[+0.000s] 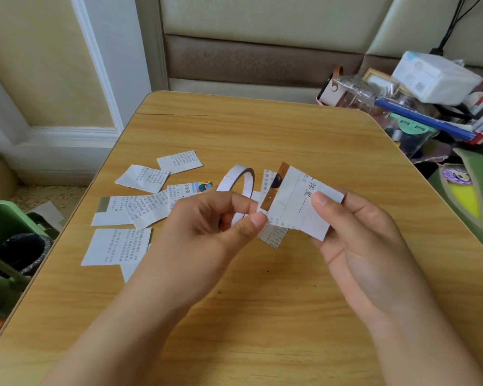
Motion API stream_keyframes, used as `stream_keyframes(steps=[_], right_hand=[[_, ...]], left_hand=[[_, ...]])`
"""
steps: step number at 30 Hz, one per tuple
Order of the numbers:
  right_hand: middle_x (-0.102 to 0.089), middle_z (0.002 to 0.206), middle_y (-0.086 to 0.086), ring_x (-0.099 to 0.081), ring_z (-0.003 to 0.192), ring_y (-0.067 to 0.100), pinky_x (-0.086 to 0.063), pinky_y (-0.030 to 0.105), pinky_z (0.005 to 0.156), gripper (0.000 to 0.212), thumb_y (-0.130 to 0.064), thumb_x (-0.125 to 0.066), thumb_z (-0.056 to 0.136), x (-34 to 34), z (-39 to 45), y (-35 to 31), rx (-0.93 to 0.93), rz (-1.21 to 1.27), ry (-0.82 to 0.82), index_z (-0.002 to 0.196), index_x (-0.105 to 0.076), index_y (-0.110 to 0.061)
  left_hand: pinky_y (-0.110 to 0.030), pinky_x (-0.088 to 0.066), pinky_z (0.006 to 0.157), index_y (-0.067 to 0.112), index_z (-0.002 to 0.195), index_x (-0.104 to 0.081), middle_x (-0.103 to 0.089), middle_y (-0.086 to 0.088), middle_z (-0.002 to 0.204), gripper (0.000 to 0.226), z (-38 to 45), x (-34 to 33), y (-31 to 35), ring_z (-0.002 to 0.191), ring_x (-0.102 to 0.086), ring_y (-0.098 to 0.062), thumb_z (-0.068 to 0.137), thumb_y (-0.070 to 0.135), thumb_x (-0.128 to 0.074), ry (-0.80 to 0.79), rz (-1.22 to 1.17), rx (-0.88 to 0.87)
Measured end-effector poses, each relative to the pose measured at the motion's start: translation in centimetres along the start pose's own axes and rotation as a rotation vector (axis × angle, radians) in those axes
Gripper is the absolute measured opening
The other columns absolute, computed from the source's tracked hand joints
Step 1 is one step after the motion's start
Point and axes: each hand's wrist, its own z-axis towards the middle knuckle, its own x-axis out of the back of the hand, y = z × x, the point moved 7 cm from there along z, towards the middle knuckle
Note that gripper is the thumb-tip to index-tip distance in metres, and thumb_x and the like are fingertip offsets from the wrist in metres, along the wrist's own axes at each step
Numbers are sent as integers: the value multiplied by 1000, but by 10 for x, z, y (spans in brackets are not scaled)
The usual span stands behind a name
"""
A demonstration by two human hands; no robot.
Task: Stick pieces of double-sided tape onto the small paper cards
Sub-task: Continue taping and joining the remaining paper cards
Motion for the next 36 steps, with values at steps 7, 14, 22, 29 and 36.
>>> stream_keyframes(steps=[7, 14, 22, 29, 36], right_hand=[[-73, 96, 13, -69, 91, 20, -53, 23, 75, 11, -14, -75, 73, 4, -2, -11, 35, 4, -59, 84, -72, -11], [-74, 83, 9, -69, 79, 19, -54, 21, 71, 7, -16, -75, 70, 3, -3, -14, 132, -252, 6, 76, -75, -16], [-75, 79, 7, -70, 76, 19, -54, 22, 70, 9, -21, -71, 68, 12, -1, -12, 123, -290, 105, 75, -75, -17], [-74, 76, 9, -68, 71, 17, -53, 19, 65, 18, -25, -72, 59, 9, -2, -14, 124, -287, 104, 70, -73, -10], [-74, 75, 9, -67, 70, 16, -53, 20, 66, 18, -26, -72, 59, 8, -2, -14, 138, -301, 102, 70, -73, -12]], left_hand=[[-6, -28, 41, 27, 56, -67, -47, -4, 61, 23, -1, 7, -1, 44, -35, -1, 78, 24, -71, 79, -53, 66], [-26, -32, 57, 31, 69, -70, -52, -23, 74, 12, 0, 6, -4, 59, -38, -16, 70, 42, -69, 49, 40, 44], [-15, -38, 55, 29, 74, -72, -60, -14, 71, 17, -2, -2, -1, 57, -50, -14, 78, 43, -63, 16, 56, 43], [-12, -29, 50, 37, 74, -72, -49, -21, 69, 28, -2, -4, 3, 52, -37, -3, 61, 59, -60, 8, 140, 2], [-21, -34, 56, 40, 73, -71, -56, -20, 78, 27, -2, -3, 2, 60, -44, -12, 59, 61, -60, 33, 180, -11]])
